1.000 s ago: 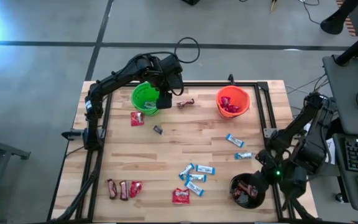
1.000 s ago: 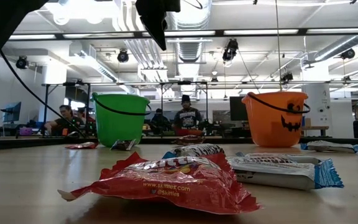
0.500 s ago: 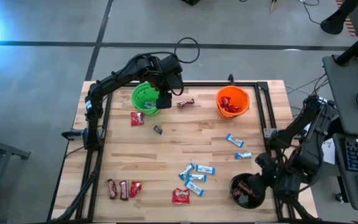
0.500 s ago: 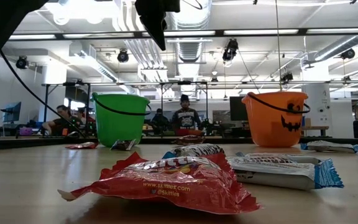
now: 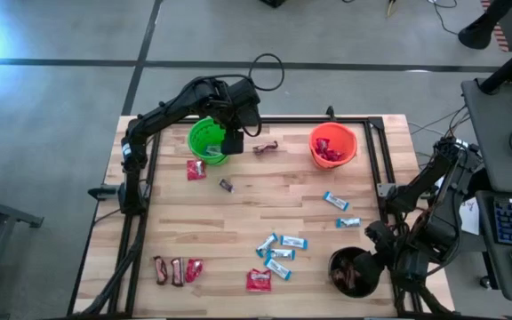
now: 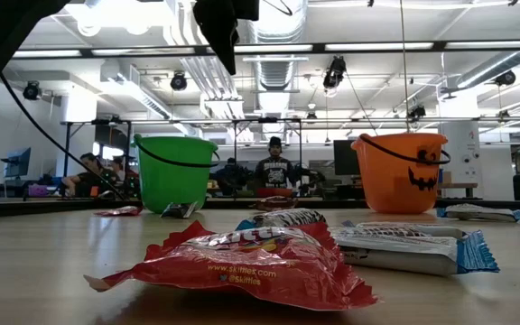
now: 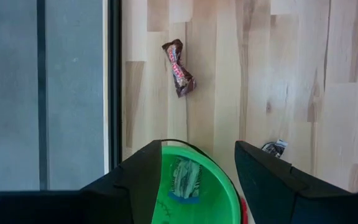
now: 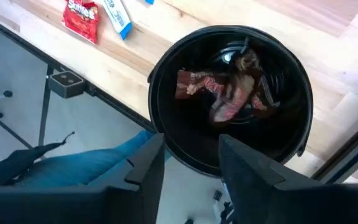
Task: Sort candy
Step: Put the white candy into the green bucket
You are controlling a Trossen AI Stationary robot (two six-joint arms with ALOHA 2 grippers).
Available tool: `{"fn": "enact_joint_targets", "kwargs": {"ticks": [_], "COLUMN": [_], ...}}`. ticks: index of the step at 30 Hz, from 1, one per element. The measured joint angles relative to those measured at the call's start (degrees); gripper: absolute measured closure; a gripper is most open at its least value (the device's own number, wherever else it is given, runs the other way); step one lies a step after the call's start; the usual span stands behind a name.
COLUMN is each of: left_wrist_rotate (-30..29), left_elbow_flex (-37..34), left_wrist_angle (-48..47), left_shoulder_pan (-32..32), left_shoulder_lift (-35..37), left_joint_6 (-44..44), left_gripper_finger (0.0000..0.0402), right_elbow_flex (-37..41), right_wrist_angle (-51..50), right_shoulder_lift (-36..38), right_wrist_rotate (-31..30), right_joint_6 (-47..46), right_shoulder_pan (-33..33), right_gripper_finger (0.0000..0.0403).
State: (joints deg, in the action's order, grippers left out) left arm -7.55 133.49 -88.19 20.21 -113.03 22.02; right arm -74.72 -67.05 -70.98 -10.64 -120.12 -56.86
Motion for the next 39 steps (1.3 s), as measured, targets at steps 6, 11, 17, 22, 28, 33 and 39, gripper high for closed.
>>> {"fn": "enact_joint_targets", "kwargs": {"ticks": [6, 11, 17, 22, 28, 33, 39], "left_wrist_rotate": [1.2, 1.6, 3.5, 10.0, 16.0, 17.5, 17.6], "left_elbow_flex": [0.0, 0.0, -0.1, -0.2, -0.4, -1.6, -4.6], "left_wrist_angle": [-1.5, -1.4, -1.3, -1.3, -1.8, -1.8, -1.8], "left_shoulder_pan": [0.0, 0.0, 0.0, 0.0, -1.2, -3.7, -6.6], "left_shoulder_lift": [0.0, 0.0, -0.1, -0.1, -0.2, -0.2, -0.2], "left_joint_6": [-1.3, -1.5, -3.1, -4.8, -6.0, -6.4, -7.3], "left_gripper_finger": [0.0216, 0.0216, 0.0216, 0.0216, 0.0216, 0.0216, 0.0216], "right_elbow_flex": [0.0, 0.0, 0.0, 0.0, 0.0, 0.0, 0.0], "right_wrist_angle": [0.0, 0.0, -0.1, -0.1, -0.1, -0.3, -0.3], "right_shoulder_lift": [0.0, 0.0, 0.0, 0.1, 0.9, 1.5, 2.3], "right_wrist_rotate": [-8.5, -18.5, -28.3, -31.4, -31.4, -31.6, -35.0], "right_joint_6": [3.8, 6.5, 10.2, 14.9, 18.4, 20.9, 24.1], "right_shoulder_pan": [0.1, 0.3, 1.4, 3.1, 5.0, 7.2, 9.4], "right_gripper_finger": [0.0242, 0.0243, 0.0251, 0.0258, 0.0262, 0.0259, 0.0265]}}
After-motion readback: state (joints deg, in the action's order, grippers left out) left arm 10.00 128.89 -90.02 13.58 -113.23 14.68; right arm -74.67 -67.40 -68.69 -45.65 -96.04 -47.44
